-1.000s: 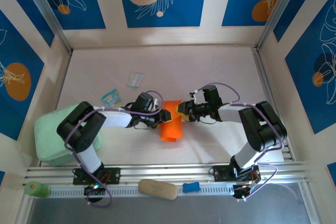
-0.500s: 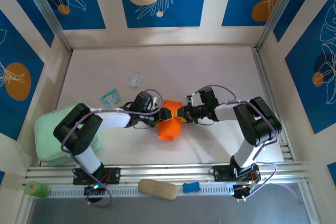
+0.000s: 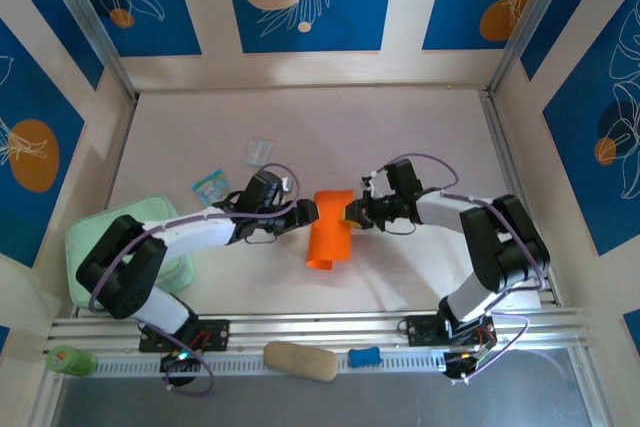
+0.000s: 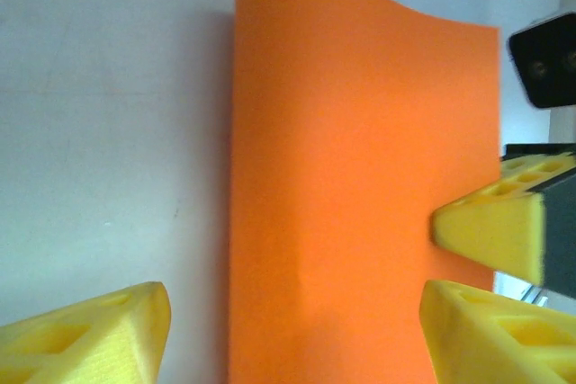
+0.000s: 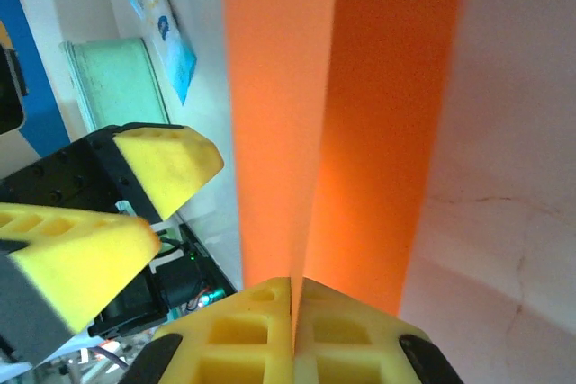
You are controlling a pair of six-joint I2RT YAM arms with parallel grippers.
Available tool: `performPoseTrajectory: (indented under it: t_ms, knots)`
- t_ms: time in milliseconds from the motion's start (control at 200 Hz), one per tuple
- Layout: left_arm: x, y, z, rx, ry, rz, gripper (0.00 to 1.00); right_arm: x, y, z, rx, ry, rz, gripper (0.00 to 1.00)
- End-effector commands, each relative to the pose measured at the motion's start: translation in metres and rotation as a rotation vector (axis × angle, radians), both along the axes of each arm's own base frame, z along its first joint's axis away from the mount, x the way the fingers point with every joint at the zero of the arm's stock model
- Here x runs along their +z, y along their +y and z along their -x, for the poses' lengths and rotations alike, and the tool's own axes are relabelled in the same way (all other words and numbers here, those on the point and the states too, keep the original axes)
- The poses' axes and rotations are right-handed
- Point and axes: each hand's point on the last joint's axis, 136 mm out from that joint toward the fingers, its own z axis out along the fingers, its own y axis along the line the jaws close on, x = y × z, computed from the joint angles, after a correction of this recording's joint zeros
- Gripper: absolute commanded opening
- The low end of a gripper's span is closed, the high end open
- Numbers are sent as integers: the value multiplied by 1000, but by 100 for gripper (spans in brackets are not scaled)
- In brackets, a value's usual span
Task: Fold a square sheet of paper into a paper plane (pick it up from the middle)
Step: Fold the square sheet of paper in half at the center of the table.
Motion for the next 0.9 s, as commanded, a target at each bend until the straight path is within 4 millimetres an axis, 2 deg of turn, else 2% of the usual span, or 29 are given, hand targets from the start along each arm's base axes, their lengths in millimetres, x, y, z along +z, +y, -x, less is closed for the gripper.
performPoseTrajectory:
  t_ms: [0, 145, 305, 475, 545, 635, 720, 780, 895]
  knots:
    - [-2, 6, -1, 3, -11, -17, 70, 18, -16, 5, 13, -38, 113, 0]
    - [4, 7, -2, 12, -28, -3, 69, 46, -34, 3, -21, -102, 200, 0]
    - [10, 12, -2, 25, -51, -18, 68, 69, -59, 14, -8, -112, 356, 0]
    - [14, 12, -2, 23, -57, -13, 67, 91, -66, 19, -14, -144, 397, 0]
    - [15, 13, -1, 24, -58, -14, 67, 98, -73, 20, -13, -159, 484, 0]
    - [15, 15, 0, 24, -58, -19, 67, 108, -73, 22, 13, -172, 538, 0]
    - [16, 15, 0, 26, -63, -19, 66, 114, -65, 22, 50, -203, 533, 0]
    - [17, 15, -1, 27, -63, -18, 66, 111, -55, 25, 95, -202, 522, 0]
    - [16, 16, -1, 33, -63, -22, 65, 90, -32, 28, 186, -151, 503, 0]
